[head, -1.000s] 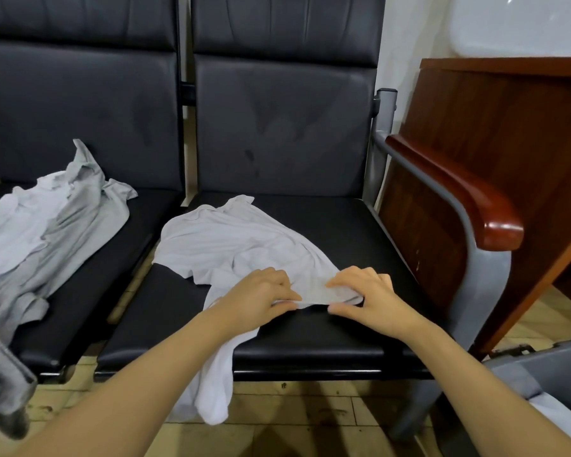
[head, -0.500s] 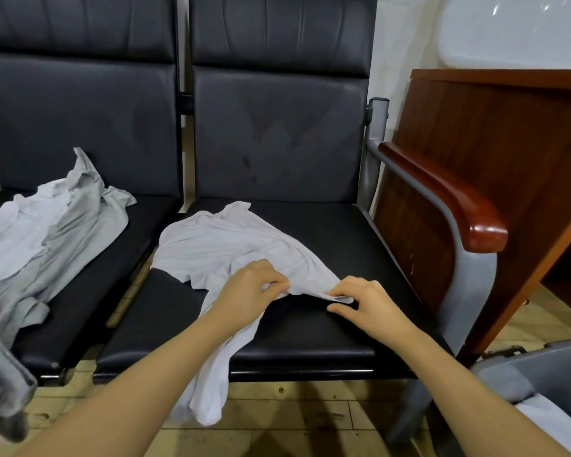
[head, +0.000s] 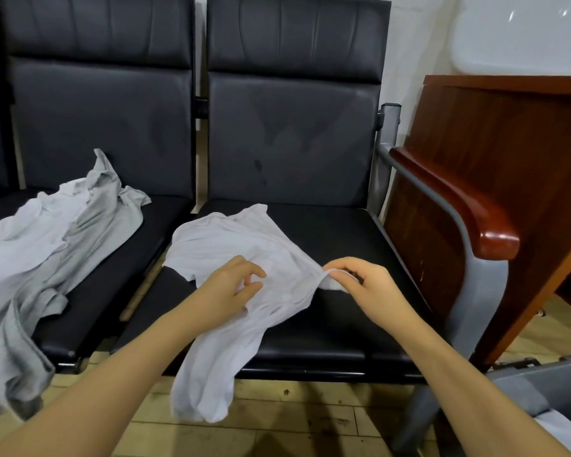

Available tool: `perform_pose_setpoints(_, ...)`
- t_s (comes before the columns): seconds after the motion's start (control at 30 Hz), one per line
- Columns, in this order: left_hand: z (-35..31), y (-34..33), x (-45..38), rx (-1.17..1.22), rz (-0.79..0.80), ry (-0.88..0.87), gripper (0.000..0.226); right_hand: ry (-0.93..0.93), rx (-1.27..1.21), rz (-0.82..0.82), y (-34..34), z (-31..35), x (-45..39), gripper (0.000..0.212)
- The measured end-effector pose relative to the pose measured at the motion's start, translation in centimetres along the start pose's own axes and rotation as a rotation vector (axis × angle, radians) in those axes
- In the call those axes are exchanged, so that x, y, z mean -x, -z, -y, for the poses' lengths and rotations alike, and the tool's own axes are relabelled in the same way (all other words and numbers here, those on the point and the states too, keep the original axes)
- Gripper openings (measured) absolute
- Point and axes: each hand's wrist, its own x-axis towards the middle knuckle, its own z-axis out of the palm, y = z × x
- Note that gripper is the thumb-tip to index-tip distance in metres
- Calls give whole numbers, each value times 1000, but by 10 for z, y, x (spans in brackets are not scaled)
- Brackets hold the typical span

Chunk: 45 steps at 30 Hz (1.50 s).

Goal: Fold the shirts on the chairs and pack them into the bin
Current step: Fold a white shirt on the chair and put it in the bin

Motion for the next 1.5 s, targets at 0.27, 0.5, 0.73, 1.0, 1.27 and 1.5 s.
perform_pose_setpoints(0.27,24,21,46,-43,-53,4,13,-35,-22,59,-24,18,-10,21)
perform_pose_setpoints(0.5,33,30,67,-111,-150,69,11,-32,-47,58,-47,23,-12,20)
perform_pose_setpoints(0.73,28,27,68,-26,-154,142,9,-22,21,45,-49,27,-12,19)
perform_pose_setpoints(1.0,22,46,56,22,-320,114,19,-3,34,-1,-31,44,-10,22)
perform_pose_setpoints(1.27,2,98,34,-230,-283,-37,10,-16,115,-121,-11,79,-25,19)
perform_pose_setpoints(1.5,-31,152,2,-310,-384,-148,12,-15,292,-220,20,128,-64,20)
